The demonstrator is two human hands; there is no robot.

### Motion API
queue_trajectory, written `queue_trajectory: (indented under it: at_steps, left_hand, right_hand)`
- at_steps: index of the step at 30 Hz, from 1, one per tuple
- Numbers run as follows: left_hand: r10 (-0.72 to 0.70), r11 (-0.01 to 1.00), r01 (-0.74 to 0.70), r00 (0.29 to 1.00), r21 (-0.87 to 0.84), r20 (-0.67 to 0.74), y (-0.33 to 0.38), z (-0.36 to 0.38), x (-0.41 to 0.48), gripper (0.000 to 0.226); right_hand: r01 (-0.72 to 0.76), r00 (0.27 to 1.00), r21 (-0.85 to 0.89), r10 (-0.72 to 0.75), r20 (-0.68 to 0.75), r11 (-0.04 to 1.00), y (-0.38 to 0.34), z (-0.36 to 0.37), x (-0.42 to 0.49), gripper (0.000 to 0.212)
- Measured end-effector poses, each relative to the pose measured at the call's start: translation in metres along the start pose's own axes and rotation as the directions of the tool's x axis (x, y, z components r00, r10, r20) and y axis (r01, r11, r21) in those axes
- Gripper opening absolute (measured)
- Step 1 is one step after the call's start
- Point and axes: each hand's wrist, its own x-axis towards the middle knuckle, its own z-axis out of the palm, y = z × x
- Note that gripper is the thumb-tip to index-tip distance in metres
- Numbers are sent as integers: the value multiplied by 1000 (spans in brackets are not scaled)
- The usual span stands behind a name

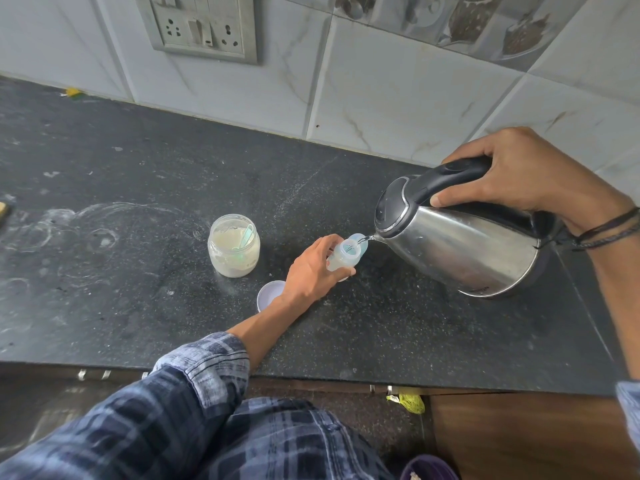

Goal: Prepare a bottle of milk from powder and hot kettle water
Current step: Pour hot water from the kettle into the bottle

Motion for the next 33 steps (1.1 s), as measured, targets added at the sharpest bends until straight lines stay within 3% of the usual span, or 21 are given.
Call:
queue_trajectory:
  at_steps: [12, 33]
  left_hand:
    - [-7, 1000, 7, 1000, 1, 3, 0, 0, 0, 57]
    - [-11, 1000, 11, 1000, -2, 1, 2, -1, -1, 56]
  right_hand:
    - [14, 1000, -2, -14, -1, 1000, 0, -3, 0, 34]
    - [-11, 1000, -26, 12, 15, 1000, -8, -8, -1, 44]
